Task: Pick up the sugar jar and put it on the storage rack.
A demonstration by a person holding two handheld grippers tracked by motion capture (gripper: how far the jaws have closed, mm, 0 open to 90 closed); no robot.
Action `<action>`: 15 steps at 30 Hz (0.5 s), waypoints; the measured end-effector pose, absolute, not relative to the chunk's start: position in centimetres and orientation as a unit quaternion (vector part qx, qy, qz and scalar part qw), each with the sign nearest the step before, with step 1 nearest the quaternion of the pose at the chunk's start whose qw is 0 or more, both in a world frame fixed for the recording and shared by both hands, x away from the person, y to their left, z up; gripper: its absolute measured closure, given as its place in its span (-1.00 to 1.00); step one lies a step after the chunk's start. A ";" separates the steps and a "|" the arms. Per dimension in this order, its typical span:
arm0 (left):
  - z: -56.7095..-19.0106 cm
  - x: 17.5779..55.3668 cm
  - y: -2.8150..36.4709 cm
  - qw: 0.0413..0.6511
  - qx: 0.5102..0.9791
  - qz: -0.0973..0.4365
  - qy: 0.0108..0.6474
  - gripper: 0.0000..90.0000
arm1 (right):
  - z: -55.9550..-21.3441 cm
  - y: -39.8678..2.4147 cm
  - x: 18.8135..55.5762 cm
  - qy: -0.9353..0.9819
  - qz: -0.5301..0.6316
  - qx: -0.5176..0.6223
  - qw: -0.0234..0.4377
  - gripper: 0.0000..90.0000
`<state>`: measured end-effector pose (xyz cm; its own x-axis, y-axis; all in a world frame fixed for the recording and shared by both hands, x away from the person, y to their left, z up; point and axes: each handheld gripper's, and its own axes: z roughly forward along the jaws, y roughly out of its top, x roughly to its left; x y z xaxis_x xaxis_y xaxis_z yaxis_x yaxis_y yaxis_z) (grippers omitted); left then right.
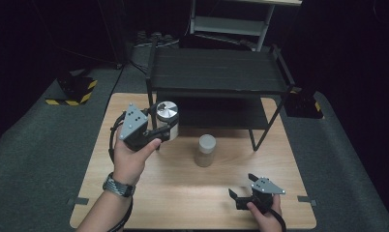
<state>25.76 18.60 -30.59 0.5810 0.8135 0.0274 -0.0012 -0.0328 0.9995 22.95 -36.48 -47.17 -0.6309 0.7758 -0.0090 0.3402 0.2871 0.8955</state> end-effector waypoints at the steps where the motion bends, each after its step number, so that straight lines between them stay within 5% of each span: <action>1: -30.3 25.8 18.6 0.618 0.639 0.332 0.316 -0.22 | -47.2 -36.5 23.0 0.769 0.474 0.363 0.230 -0.99; 15: -27.9 26.2 18.2 0.626 0.632 0.336 0.310 -0.22 | -47.2 -36.6 23.0 0.768 0.476 0.362 0.228 -0.99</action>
<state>26.20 18.17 -27.90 0.5821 0.8123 0.0365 -0.0295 -0.0238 0.9993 22.99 -36.60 -47.20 -0.6336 0.7737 -0.0051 0.3399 0.2843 0.8965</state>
